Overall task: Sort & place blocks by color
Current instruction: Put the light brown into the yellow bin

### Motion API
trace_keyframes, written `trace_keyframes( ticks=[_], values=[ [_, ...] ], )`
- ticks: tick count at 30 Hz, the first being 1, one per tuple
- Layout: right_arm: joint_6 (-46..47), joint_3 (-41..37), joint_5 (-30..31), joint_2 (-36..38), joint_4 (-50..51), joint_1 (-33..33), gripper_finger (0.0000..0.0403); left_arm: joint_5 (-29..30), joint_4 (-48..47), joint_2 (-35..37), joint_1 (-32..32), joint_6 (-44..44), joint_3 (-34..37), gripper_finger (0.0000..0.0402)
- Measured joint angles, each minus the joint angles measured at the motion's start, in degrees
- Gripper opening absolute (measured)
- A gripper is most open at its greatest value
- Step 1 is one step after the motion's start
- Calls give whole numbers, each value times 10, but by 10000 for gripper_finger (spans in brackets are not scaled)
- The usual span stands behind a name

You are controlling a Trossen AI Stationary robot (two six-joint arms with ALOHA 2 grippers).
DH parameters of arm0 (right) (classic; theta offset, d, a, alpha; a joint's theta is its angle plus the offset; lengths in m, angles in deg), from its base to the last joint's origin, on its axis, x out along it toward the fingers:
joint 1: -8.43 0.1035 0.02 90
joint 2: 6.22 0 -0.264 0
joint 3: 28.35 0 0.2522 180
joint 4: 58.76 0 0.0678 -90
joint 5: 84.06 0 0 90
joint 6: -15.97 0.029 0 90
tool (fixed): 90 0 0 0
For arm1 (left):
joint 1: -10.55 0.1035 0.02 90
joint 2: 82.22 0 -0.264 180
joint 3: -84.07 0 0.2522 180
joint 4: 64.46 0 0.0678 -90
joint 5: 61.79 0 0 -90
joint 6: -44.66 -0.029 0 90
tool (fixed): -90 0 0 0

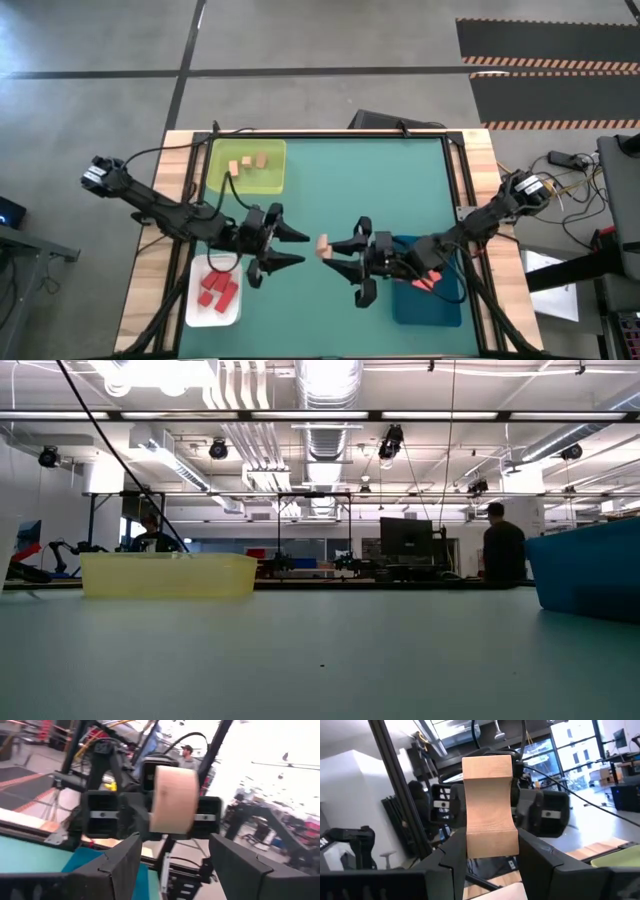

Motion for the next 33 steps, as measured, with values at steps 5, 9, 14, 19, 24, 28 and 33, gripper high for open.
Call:
trace_keyframes(
  ticks=[5, 9, 14, 19, 24, 28, 33],
  values=[
    [1, -10, -2, 0, -8, 0, 128, 13, 26, -18, 1, 6, -3, 217],
    [-6, -4, -1, -1, -4, 0, 128, 15, 76, -36, 3, 15, 1, 217],
    [-7, -2, 4, -1, -4, -5, 128, 30, 98, -56, 5, 15, -5, 217],
    [2, -3, 5, -1, -2, -8, 128, 35, 144, -74, 7, 16, -5, 217],
    [10, -4, 18, -1, -2, -9, 128, 35, 152, -79, 7, 16, -5, 217],
    [17, -4, 19, -1, 0, -10, 128, 55, 152, -81, 7, 16, -5, 217],
    [18, -4, 20, -1, 0, -10, 128, 79, 150, -81, 9, 13, -5, 216]
  ],
)
